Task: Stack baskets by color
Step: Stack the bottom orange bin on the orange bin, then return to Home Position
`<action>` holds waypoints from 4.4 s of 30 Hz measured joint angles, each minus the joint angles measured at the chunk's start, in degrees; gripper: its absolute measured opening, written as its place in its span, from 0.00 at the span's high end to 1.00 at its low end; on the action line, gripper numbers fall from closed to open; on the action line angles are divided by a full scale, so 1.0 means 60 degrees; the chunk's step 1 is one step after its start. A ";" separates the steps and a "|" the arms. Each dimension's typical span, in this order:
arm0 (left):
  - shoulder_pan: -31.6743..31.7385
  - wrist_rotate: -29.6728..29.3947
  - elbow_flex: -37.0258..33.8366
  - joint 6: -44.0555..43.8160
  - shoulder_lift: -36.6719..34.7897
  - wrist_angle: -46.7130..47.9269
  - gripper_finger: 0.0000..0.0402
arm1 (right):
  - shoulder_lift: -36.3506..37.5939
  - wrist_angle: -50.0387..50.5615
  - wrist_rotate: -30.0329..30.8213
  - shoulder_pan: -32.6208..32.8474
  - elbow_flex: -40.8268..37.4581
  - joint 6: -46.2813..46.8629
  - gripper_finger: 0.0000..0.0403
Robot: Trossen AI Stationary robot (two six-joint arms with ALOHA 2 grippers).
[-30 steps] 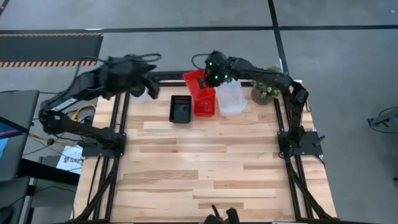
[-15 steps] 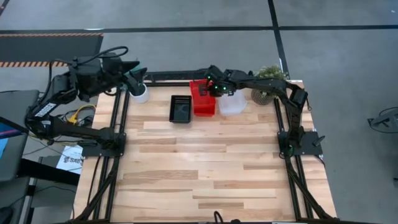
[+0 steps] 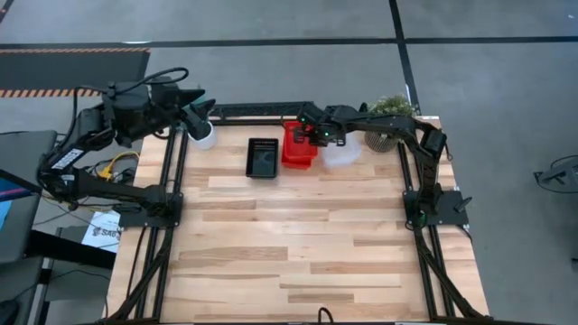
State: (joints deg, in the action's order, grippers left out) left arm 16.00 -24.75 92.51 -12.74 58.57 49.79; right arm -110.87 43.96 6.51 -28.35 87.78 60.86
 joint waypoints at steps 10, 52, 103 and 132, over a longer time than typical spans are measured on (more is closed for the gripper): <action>-0.0001 0.0000 0.0000 0.0003 0.0007 -0.0027 0.52 | 0.0000 -0.0040 0.0192 -0.0008 -0.0002 0.0040 0.95; -0.0002 0.0029 -0.0004 -0.0318 -0.0394 0.0171 0.52 | 0.0502 -0.1307 -0.0052 0.0533 0.0080 -0.2744 0.56; -0.0002 0.3191 -0.9981 -0.0429 -0.9650 -0.1921 0.52 | 1.8425 -0.6822 0.5452 0.7157 -1.2312 -0.8178 0.67; -0.1388 0.2485 -1.4903 -0.1507 -0.9599 -0.7495 0.52 | 1.8358 -0.8160 0.5902 0.7034 -1.4545 -0.7681 0.66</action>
State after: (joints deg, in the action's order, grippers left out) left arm 7.68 -9.84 3.09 -21.78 0.97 4.82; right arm -0.72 -5.00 41.92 13.85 0.51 14.77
